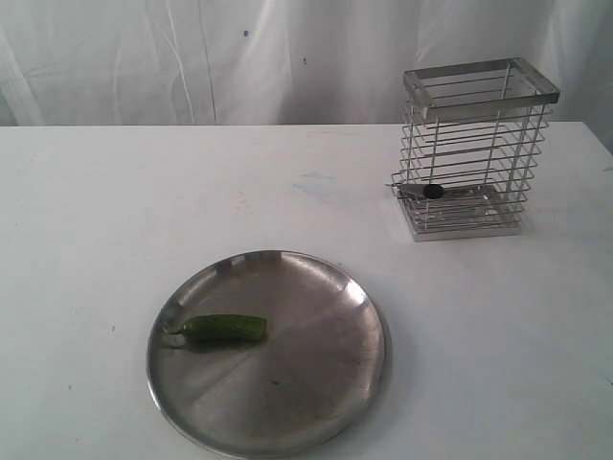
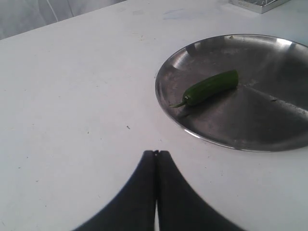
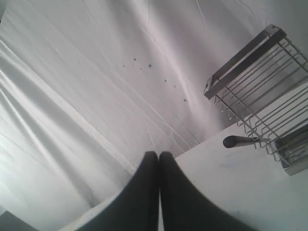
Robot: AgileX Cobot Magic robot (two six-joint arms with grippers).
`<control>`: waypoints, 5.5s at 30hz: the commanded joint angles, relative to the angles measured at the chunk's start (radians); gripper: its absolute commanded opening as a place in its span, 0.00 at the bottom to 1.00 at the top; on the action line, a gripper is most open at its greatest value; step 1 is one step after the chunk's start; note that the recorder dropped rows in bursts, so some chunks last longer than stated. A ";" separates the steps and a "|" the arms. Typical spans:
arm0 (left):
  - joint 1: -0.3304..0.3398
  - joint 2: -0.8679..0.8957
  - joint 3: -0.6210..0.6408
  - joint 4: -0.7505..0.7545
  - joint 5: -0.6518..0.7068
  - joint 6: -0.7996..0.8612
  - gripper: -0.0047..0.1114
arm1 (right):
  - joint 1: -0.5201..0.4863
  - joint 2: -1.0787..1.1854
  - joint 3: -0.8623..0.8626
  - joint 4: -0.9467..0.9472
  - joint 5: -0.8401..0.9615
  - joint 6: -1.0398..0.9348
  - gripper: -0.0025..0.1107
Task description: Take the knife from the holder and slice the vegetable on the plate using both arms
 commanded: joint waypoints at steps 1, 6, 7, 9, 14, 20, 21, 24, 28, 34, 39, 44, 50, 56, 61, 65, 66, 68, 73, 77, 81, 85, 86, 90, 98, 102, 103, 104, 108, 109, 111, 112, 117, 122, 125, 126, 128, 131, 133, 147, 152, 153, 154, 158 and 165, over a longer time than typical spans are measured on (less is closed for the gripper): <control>-0.001 -0.005 0.003 -0.003 0.004 -0.002 0.04 | -0.001 -0.006 0.004 0.002 0.007 0.124 0.02; -0.001 -0.005 0.003 -0.003 0.004 -0.002 0.04 | -0.001 -0.006 -0.088 -0.119 0.212 -0.023 0.02; -0.001 -0.005 0.003 -0.003 0.004 -0.002 0.04 | -0.001 0.005 -0.144 -0.129 0.283 -0.112 0.02; -0.001 -0.005 0.003 -0.003 0.004 -0.002 0.04 | -0.001 0.056 -0.269 -0.129 0.418 -0.317 0.02; -0.001 -0.005 0.003 -0.003 0.004 -0.002 0.04 | -0.001 0.370 -0.554 -0.256 0.826 -0.750 0.02; -0.001 -0.005 0.003 -0.003 0.004 -0.002 0.04 | 0.075 0.738 -0.748 -0.483 0.831 -0.808 0.27; -0.001 -0.005 0.003 -0.003 0.004 -0.002 0.04 | 0.095 0.784 -0.762 -0.528 0.810 -0.823 0.34; -0.001 -0.005 0.003 -0.003 0.004 -0.002 0.04 | 0.142 0.958 -0.789 -0.767 0.736 -0.826 0.55; -0.001 -0.005 0.003 -0.003 0.004 -0.002 0.04 | 0.177 1.158 -0.805 -1.104 0.652 -0.720 0.54; -0.001 -0.005 0.003 -0.003 0.004 -0.002 0.04 | 0.177 1.349 -0.879 -1.301 0.621 -0.540 0.54; -0.001 -0.005 0.003 -0.003 0.004 -0.002 0.04 | 0.177 1.434 -0.938 -1.318 0.563 -0.496 0.52; -0.001 -0.005 0.003 -0.003 0.004 -0.002 0.04 | 0.161 1.534 -0.999 -1.330 0.596 -0.495 0.51; -0.001 -0.005 0.003 -0.003 0.004 -0.002 0.04 | 0.084 1.612 -1.058 -1.332 0.596 -0.492 0.51; -0.001 -0.005 0.003 -0.003 0.004 -0.002 0.04 | 0.078 1.665 -1.060 -1.368 0.577 -0.509 0.51; -0.001 -0.005 0.003 -0.003 0.004 -0.002 0.04 | 0.072 1.710 -1.097 -1.392 0.589 -0.499 0.51; -0.001 -0.005 0.003 -0.003 0.004 -0.002 0.04 | 0.046 1.732 -1.134 -1.395 0.605 -0.473 0.48; -0.001 -0.005 0.003 -0.003 0.004 -0.002 0.04 | 0.041 1.732 -1.137 -1.395 0.605 -0.473 0.45; -0.001 -0.005 0.003 -0.003 0.004 -0.002 0.04 | 0.038 1.732 -1.137 -1.395 0.606 -0.473 0.41; -0.001 -0.005 0.003 -0.003 0.004 -0.002 0.04 | 0.038 1.736 -1.137 -1.384 0.604 -0.473 0.40; -0.001 -0.005 0.003 -0.003 0.004 -0.002 0.04 | 0.038 1.740 -1.137 -1.384 0.602 -0.473 0.39; -0.001 -0.005 0.003 -0.003 0.004 -0.002 0.04 | 0.038 1.738 -1.137 -1.382 0.602 -0.473 0.27; -0.001 -0.005 0.003 -0.003 0.004 -0.002 0.04 | 0.038 1.721 -1.139 -1.370 0.621 -0.429 0.07; -0.001 -0.005 0.003 -0.003 0.004 -0.002 0.04 | 0.038 1.715 -1.145 -1.359 0.634 -0.408 0.03; -0.001 -0.005 0.003 -0.003 0.004 -0.002 0.04 | 0.038 1.699 -1.162 -1.329 0.667 -0.334 0.02; -0.001 -0.005 0.003 -0.003 0.004 -0.002 0.04 | 0.038 1.658 -1.162 -1.162 0.679 -0.330 0.02; -0.001 -0.005 0.003 -0.003 0.004 -0.002 0.04 | 0.038 1.650 -1.162 -1.100 0.688 -0.312 0.02; -0.001 -0.005 0.003 -0.003 0.004 -0.002 0.04 | 0.038 1.647 -1.162 -1.088 0.691 -0.310 0.02; -0.001 -0.005 0.003 -0.003 0.004 -0.002 0.04 | 0.038 1.647 -1.162 -1.080 0.691 -0.301 0.02; -0.001 -0.005 0.003 -0.003 0.004 -0.002 0.04 | 0.038 1.647 -1.162 -1.053 0.709 -0.283 0.02; -0.001 -0.005 0.003 -0.003 0.004 -0.002 0.04 | 0.038 1.647 -1.162 -1.050 0.713 -0.283 0.02; -0.001 -0.005 0.003 -0.003 0.004 -0.002 0.04 | 0.038 1.647 -1.162 -1.043 0.720 -0.283 0.02; -0.001 -0.005 0.003 -0.003 0.004 -0.002 0.04 | 0.038 1.647 -1.162 -1.039 0.720 -0.283 0.02; -0.001 -0.005 0.003 -0.003 0.004 -0.002 0.04 | 0.038 1.649 -1.162 -0.979 0.716 -0.283 0.02; -0.001 -0.005 0.003 -0.003 0.004 -0.002 0.04 | 0.038 1.676 -1.162 -0.958 0.716 -0.266 0.02; -0.001 -0.005 0.003 -0.003 0.004 -0.002 0.04 | 0.038 1.694 -1.162 -0.958 0.714 -0.251 0.02; -0.001 -0.005 0.003 -0.003 0.004 -0.002 0.04 | 0.038 1.700 -1.162 -0.960 0.711 -0.237 0.02; -0.001 -0.005 0.003 -0.003 0.004 -0.002 0.04 | 0.038 1.713 -1.162 -0.962 0.709 -0.223 0.02; -0.001 -0.005 0.003 -0.003 0.004 -0.002 0.04 | 0.038 1.729 -1.162 -0.962 0.703 -0.199 0.02; -0.001 -0.005 0.003 -0.003 0.004 -0.002 0.04 | 0.038 1.729 -1.162 -0.962 0.692 -0.176 0.02; -0.001 -0.005 0.003 -0.003 0.004 -0.002 0.04 | 0.038 1.705 -1.245 -0.968 0.768 -0.145 0.46; -0.001 -0.005 0.003 -0.003 0.004 -0.002 0.04 | 0.038 1.666 -1.244 -0.919 0.786 -0.218 0.46; -0.001 -0.005 0.003 -0.003 0.004 -0.002 0.04 | 0.038 1.666 -1.244 -0.898 0.787 -0.253 0.46; -0.001 -0.005 0.003 -0.003 0.004 -0.002 0.04 | 0.038 1.668 -1.244 -0.874 0.787 -0.300 0.46; -0.001 -0.005 0.003 -0.003 0.004 -0.002 0.04 | 0.038 1.687 -1.244 -0.878 0.785 -0.412 0.46; -0.001 -0.005 0.003 -0.003 0.004 -0.002 0.04 | 0.038 1.735 -1.244 -0.963 0.754 -0.434 0.46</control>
